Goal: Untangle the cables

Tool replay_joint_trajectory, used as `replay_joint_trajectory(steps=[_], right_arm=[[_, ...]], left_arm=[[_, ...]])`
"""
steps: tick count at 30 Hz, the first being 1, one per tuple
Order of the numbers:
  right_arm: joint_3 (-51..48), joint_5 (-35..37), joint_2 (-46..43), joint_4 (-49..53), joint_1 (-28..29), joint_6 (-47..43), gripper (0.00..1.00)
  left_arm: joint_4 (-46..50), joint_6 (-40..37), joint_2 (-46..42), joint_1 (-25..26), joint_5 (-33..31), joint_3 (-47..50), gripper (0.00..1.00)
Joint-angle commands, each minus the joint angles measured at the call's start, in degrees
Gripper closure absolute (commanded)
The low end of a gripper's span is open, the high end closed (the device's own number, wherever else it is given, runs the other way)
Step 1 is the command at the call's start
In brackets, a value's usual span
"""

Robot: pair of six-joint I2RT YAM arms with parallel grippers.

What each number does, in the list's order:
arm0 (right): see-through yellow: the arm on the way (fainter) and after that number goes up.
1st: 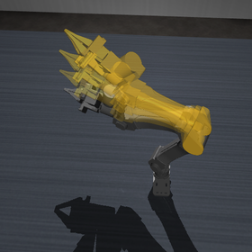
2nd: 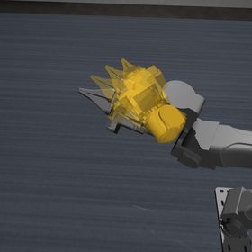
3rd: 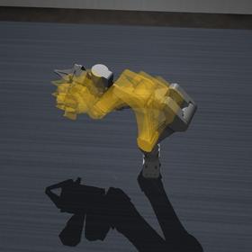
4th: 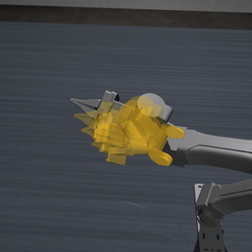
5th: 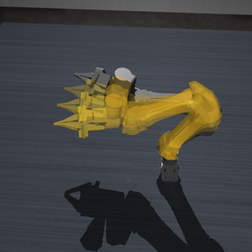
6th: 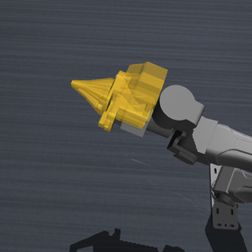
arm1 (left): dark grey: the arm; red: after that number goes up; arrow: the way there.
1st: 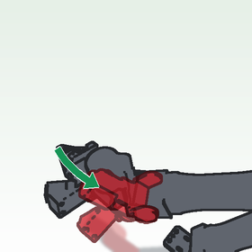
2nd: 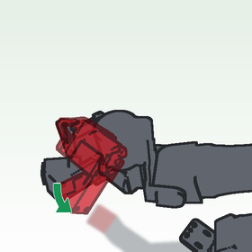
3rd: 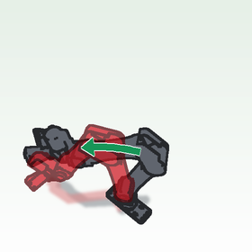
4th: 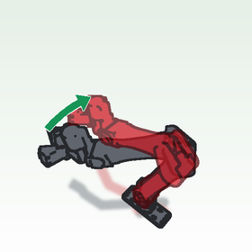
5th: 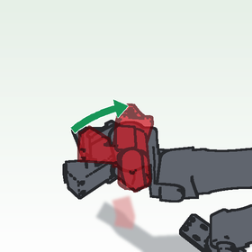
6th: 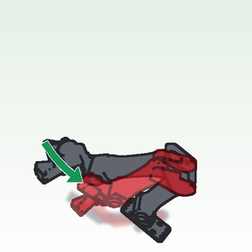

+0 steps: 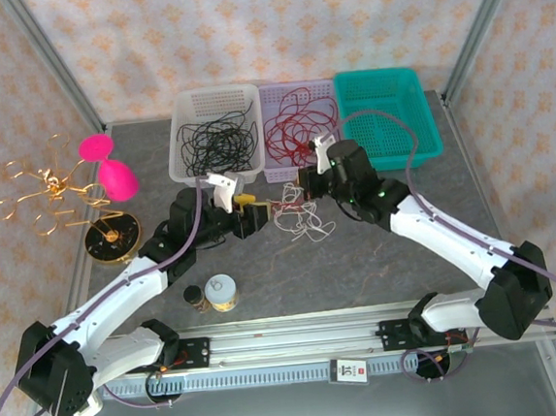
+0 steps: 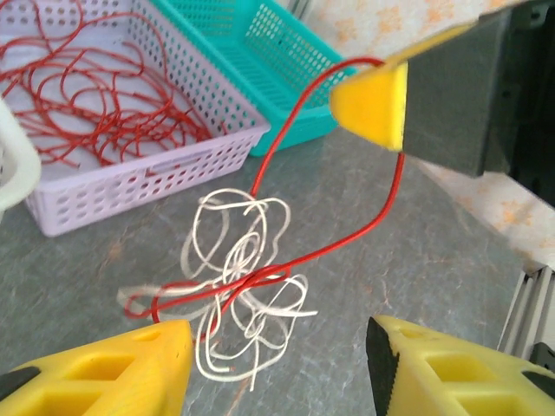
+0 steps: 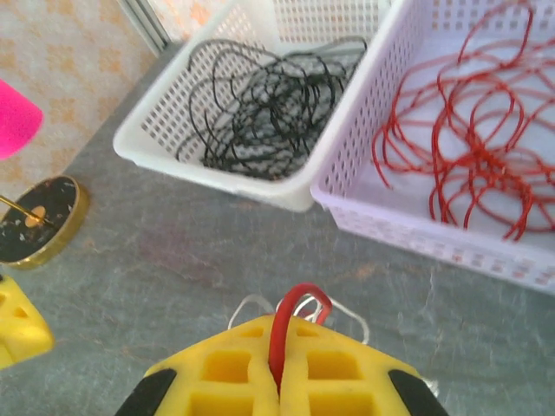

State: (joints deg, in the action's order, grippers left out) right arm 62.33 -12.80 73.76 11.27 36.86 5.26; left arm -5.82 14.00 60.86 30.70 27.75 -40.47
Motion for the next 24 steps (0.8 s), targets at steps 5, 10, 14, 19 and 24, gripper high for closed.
replay_joint_trajectory(steps=[5,10,14,19,24], right_arm=[[15.31,1.09,2.00,11.53,0.16,-8.15,1.00],[27.31,-3.15,3.72,20.81,0.10,-10.03,1.00],[31.77,-5.73,3.49,24.02,0.14,-9.82,1.00],[30.83,-5.50,5.88,27.76,0.12,-9.15,1.00],[26.45,-5.33,7.43,28.04,0.16,-7.76,1.00]], left_arm=[[-8.33,0.53,-1.74,-0.19,1.26,-0.46,0.43],[-10.85,0.41,-4.18,-0.11,1.86,0.81,0.42],[-11.73,-0.09,-6.08,-0.11,1.38,2.30,0.41],[-10.98,-1.46,-7.94,-0.08,0.65,3.18,0.40],[-7.77,-3.82,-8.15,-0.11,1.16,1.75,0.37]])
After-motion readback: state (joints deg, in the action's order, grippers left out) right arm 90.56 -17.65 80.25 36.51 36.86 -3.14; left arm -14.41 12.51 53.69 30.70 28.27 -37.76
